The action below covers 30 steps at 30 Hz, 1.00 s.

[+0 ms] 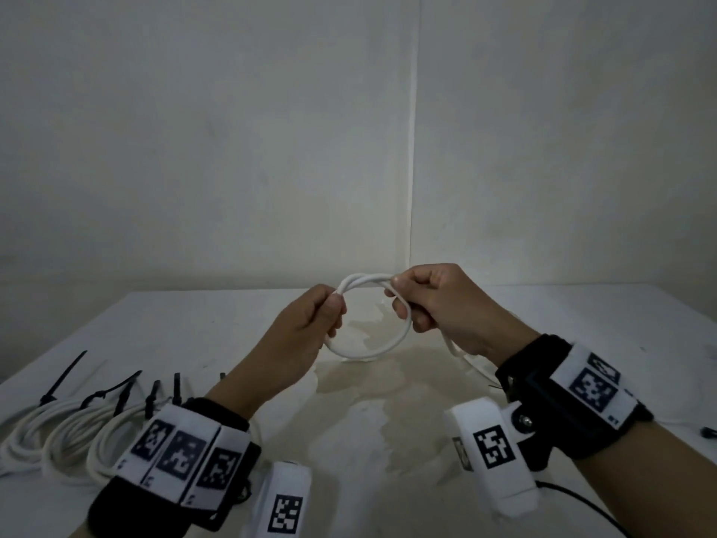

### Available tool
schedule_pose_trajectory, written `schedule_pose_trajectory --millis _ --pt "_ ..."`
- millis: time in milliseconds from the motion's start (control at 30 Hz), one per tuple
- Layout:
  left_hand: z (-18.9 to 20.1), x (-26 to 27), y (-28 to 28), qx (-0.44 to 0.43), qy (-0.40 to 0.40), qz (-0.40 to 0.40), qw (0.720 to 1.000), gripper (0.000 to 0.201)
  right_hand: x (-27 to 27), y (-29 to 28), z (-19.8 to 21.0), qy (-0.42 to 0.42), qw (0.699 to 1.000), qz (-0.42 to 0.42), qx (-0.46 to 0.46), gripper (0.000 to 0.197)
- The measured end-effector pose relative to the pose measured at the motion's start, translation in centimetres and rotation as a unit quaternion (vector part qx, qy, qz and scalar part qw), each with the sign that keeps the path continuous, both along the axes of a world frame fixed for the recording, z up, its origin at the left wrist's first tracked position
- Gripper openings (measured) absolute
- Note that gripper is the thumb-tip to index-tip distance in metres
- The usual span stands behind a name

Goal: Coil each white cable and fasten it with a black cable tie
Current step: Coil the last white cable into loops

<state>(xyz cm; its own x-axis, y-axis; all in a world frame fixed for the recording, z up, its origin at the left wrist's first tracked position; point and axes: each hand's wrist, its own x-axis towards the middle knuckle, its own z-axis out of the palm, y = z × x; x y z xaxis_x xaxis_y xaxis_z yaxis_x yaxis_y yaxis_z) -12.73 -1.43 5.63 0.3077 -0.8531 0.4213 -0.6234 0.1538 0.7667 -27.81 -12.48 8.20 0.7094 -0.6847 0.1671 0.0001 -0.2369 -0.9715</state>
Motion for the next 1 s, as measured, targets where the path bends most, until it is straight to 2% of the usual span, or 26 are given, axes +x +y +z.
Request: schedule_pose_trajectory --millis 167,233,300,367,400,500,633,733,800,900,1000 --pt "0.8 0.6 0.3 0.042 -0.188 0.020 0.981 0.034 -0.4 -0.3 0.0 0.022 0.999 -0.006 -0.043 0.022" --pt "1.3 0.8 0.2 0.061 -0.219 0.020 0.974 0.034 -0.5 -0.6 0.0 0.024 0.998 -0.013 -0.055 0.022" --pt "1.4 0.9 0.1 0.067 -0.159 0.008 0.985 0.036 -0.3 -0.9 -0.3 0.018 0.997 -0.028 -0.065 0.024" --pt "1.1 0.9 0.1 0.075 -0.003 -0.029 0.997 0.041 -0.2 -1.2 -0.6 0.011 0.996 -0.041 -0.074 0.024" --pt "1.0 0.8 0.1 0.085 0.081 -0.057 0.992 0.041 -0.1 -1.3 -0.7 0.008 0.996 -0.045 -0.079 0.024" --pt "0.8 0.2 0.0 0.088 0.280 -0.120 0.948 0.039 0.0 -1.4 -0.8 -0.004 0.995 -0.051 -0.086 0.024" --pt "1.1 -0.8 -0.2 0.036 0.413 -0.135 0.900 0.037 -0.1 -1.6 -0.5 -0.026 0.994 -0.057 -0.090 0.024" --pt "1.3 -1.6 -0.7 -0.001 0.462 -0.127 0.878 0.036 0.0 -1.7 -0.6 -0.039 0.993 -0.060 -0.091 0.024" --pt "1.3 -2.1 -1.1 -0.016 0.471 -0.111 0.875 0.034 0.1 -1.8 -0.8 -0.046 0.993 -0.061 -0.087 0.024" --pt "1.4 -2.5 -1.6 -0.027 0.448 -0.073 0.891 0.034 0.2 -1.8 -1.0 -0.052 0.992 -0.057 -0.097 0.024" --pt "1.4 -1.6 -1.8 -0.054 0.418 -0.042 0.906 0.035 0.0 -2.2 -1.5 -0.024 0.985 -0.049 -0.161 0.020"
